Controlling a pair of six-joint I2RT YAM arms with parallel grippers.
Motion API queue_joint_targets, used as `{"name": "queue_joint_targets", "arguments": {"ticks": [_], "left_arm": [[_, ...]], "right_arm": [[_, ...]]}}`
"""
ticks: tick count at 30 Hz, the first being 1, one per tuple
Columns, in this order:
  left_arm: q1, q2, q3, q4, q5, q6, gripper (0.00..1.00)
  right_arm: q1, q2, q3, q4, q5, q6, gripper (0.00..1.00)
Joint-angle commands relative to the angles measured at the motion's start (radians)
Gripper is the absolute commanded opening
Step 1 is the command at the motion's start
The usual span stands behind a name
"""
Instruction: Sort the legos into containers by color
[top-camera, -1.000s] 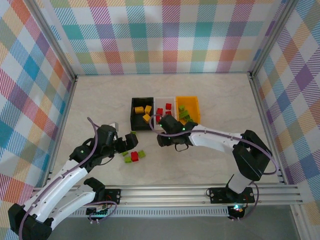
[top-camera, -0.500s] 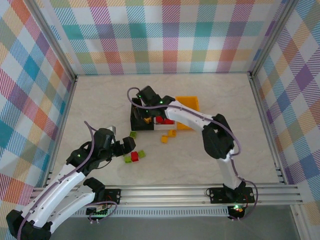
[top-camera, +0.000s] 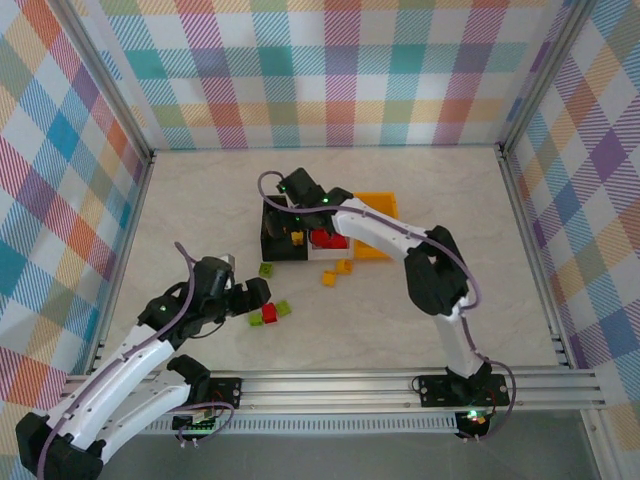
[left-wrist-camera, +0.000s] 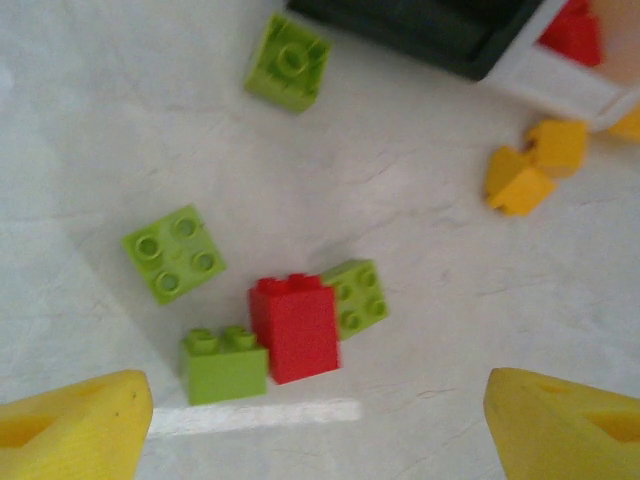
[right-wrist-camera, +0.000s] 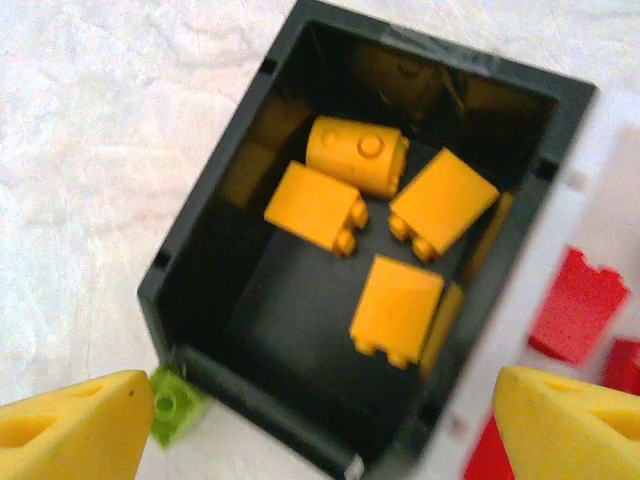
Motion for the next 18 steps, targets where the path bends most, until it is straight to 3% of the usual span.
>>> {"name": "queue_joint_targets", "arguments": {"ticks": [1, 8, 18], "left_arm": [[0.012, 0.020, -0.060, 0.026, -0.029, -0.040, 0.83], [0.033, 0.169, -0.083, 0.179, -0.084, -0.077, 0.78], [0.124, 0.361, -0.085, 0.325, -0.135, -0.084, 0.66]], "right_arm": [[0.006, -0.127, -0.122, 0.107, -0.013, 0.036, 0.88], [0.005, -0.271, -0.332, 0.174, -0.010, 0.066, 0.88], [0.005, -0.424, -0.492, 0.211, 0.030, 0.070, 0.88]]}}
